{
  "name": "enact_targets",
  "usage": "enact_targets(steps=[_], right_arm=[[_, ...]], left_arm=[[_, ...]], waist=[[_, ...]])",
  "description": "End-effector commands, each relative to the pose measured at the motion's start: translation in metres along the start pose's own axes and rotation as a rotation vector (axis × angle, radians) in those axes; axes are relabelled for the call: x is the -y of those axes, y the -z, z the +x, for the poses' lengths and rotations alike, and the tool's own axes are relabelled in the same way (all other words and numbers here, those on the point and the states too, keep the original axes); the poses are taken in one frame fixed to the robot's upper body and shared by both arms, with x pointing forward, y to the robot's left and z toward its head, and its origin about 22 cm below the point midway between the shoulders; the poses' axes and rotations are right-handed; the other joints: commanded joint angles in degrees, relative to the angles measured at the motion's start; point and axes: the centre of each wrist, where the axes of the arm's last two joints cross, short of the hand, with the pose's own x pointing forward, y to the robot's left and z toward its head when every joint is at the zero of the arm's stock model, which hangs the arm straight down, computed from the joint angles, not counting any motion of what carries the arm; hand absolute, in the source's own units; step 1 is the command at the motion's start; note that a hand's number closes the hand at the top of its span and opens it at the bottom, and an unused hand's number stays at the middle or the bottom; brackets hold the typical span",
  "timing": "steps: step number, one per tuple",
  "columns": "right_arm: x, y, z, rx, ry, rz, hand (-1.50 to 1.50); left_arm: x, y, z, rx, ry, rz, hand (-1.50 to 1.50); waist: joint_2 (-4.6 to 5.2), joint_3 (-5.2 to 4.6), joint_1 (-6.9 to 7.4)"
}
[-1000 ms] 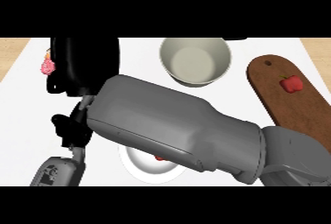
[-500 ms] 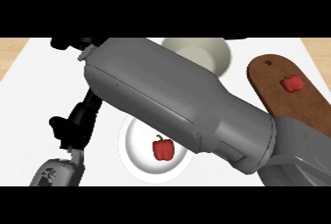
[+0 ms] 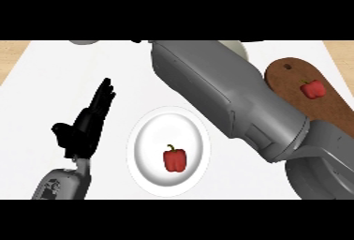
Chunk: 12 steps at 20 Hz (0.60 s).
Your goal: Pick the cupcake from the plate and place it in the bowl
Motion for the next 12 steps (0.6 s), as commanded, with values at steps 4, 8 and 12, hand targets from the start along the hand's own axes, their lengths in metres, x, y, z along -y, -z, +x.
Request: enact_targets(steps=[4, 8, 12], right_arm=[[-0.021, 0.026, -0.078, -0.079, -0.104, -0.009, 1.5], [-0.026, 0.037, -0.113, -0.095, -0.148, -0.031, 1.5], [-0.025, 0.047, -0.156, -0.136, -0.166, -0.007, 1.5]], left_arm=[[0.002, -0.002, 0.007, -0.005, -0.01, 0.001, 0.0], [-0.006, -0.012, -0.02, -0.012, 0.004, -0.018, 0.0], [0.008, -0.005, -0.005, 0.016, 0.003, -0.028, 0.0]], waist=[[-0.06, 0.08, -0.07], [0.32, 0.03, 0.56], [0.55, 0.07, 0.96]])
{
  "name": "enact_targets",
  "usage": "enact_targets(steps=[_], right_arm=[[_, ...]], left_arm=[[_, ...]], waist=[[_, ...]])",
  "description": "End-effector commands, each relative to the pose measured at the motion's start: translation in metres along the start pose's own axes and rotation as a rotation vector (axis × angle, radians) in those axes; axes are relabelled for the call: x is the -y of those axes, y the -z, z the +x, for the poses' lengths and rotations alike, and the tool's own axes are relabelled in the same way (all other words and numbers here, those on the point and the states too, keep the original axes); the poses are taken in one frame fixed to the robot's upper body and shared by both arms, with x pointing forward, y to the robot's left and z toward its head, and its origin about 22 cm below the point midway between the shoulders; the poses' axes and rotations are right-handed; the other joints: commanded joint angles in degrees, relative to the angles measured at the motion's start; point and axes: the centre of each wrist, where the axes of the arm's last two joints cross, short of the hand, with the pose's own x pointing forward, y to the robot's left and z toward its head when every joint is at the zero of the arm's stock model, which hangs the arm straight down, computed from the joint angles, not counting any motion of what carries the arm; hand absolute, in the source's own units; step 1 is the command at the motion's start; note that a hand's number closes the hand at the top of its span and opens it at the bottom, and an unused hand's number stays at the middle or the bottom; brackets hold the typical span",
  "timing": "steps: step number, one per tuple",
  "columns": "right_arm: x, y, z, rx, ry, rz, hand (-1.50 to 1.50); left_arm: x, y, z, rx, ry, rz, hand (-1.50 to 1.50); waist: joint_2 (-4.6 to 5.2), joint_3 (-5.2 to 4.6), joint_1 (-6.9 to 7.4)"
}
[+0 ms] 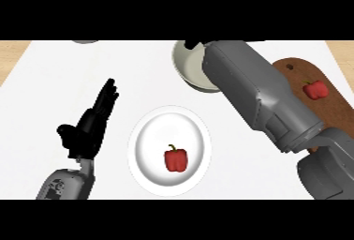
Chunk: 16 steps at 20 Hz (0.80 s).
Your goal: Pick the cupcake from the plate and place it in the bowl
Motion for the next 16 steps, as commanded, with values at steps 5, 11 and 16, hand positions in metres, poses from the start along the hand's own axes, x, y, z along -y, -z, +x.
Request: enact_targets(steps=[5, 11, 16], right_arm=[[-0.023, 0.006, -0.067, -0.132, 0.113, 0.111, 1.5], [-0.029, 0.006, -0.101, -0.067, 0.229, 0.304, -1.5], [-0.027, 0.002, -0.084, 0.035, 0.397, 0.191, -1.5]], left_arm=[[-0.018, -0.005, -0.008, -0.005, 0.015, -0.009, 0.0], [0.007, 0.005, 0.003, -0.003, -0.004, -0.002, 0.0], [-0.008, -0.005, -0.002, -0.005, -0.014, -0.006, 0.0]], waist=[[0.47, 0.07, 0.74], [0.24, 0.11, 0.16], [-0.13, 0.09, 0.05]])
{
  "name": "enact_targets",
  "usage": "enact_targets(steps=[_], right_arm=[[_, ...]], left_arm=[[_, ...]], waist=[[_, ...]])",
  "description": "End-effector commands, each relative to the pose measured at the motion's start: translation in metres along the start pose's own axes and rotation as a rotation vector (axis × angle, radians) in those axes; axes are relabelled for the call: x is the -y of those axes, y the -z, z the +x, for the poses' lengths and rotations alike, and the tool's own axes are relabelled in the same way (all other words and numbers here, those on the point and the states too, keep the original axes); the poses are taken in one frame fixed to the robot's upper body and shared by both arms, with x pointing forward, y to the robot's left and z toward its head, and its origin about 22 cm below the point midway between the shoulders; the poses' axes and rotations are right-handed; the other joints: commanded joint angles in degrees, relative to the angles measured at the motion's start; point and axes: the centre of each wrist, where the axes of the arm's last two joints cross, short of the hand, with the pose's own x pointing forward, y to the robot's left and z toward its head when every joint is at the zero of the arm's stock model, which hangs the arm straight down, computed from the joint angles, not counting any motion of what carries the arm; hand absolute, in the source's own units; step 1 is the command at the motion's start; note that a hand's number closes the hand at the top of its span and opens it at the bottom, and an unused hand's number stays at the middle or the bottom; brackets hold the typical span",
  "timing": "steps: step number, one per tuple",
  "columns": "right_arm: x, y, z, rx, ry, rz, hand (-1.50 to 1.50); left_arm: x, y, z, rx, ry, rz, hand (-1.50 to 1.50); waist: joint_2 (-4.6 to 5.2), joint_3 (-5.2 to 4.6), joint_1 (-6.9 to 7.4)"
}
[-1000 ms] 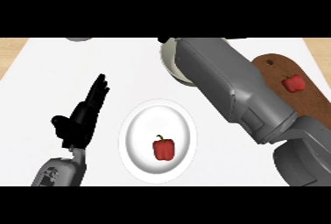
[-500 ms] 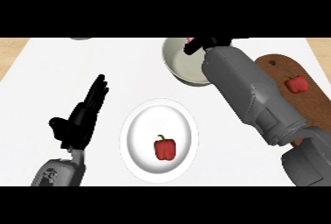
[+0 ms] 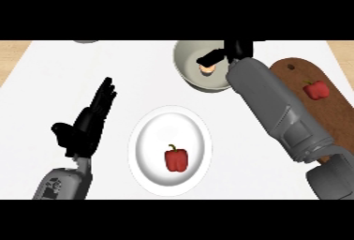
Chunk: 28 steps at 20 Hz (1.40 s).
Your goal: Pick the cupcake from the plate and place it in the bowl
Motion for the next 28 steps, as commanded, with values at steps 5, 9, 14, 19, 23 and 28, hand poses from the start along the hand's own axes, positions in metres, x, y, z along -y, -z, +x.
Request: enact_targets(steps=[5, 9, 14, 19, 23, 28], right_arm=[[0.029, 0.013, 0.009, 0.12, 0.199, -0.189, -1.5], [0.037, 0.012, 0.003, 0.075, 0.339, -0.198, -1.5], [0.054, 0.011, -0.014, 0.033, 0.432, -0.156, -1.5], [0.053, -0.016, -0.039, 0.051, 0.527, -0.115, -1.5], [0.054, -0.037, -0.064, 0.082, 0.564, -0.078, -1.5], [0.076, -0.059, -0.067, 0.102, 0.544, -0.039, -1.5]], left_arm=[[0.009, -0.002, 0.0, 0.0, 0.0, 0.01, 0.0], [0.003, -0.01, -0.012, -0.021, 0.007, 0.035, 0.0], [0.003, -0.005, -0.005, -0.019, 0.006, 0.028, 0.0], [-0.005, -0.017, -0.009, -0.026, 0.007, 0.049, 0.0], [-0.009, -0.007, -0.003, -0.038, 0.009, 0.056, 0.0], [-0.01, -0.017, -0.01, -0.017, 0.003, 0.035, 0.0]], waist=[[-0.27, -0.04, -0.48], [-0.82, -0.05, -1.76], [-0.97, -0.05, -2.36], [-1.38, -0.07, -3.17], [-1.13, -0.06, -2.72], [-1.03, -0.07, -2.31]])
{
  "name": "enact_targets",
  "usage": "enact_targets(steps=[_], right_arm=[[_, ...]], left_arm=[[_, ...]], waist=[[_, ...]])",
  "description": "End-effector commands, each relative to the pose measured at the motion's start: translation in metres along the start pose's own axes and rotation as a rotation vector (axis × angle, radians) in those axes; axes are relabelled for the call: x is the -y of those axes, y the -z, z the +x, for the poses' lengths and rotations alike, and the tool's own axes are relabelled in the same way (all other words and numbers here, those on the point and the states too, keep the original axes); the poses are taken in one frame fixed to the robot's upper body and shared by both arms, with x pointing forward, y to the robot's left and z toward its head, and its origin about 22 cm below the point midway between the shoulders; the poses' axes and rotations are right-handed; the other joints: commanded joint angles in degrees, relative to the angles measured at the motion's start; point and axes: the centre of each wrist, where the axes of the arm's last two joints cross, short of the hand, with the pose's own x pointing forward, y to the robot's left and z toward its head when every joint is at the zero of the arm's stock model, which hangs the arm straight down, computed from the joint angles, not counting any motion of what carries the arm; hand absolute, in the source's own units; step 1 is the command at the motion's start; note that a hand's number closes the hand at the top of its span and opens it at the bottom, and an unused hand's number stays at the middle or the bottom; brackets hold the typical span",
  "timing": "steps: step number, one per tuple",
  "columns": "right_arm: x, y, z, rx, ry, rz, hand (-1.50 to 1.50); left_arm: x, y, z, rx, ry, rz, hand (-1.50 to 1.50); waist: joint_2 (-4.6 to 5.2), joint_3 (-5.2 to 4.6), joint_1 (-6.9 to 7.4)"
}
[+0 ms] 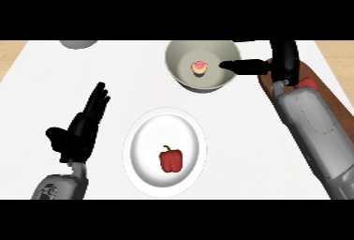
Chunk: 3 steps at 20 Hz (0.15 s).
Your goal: Pick the cupcake from the plate and place it in the bowl
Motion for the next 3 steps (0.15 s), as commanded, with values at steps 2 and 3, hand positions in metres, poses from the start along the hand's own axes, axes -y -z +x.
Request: enact_targets(steps=[2, 3], right_arm=[[0.01, -0.023, -0.016, 0.005, 0.004, 0.024, -1.5], [0.02, -0.043, -0.026, 0.0, 0.007, 0.026, -1.5]], left_arm=[[0.011, -0.009, 0.009, 0.009, 0.007, -0.003, 0.0], [-0.005, -0.011, -0.016, 0.012, -0.014, -0.003, 0.0]], waist=[[0.18, 0.01, 0.66], [0.12, -0.01, 0.22]])
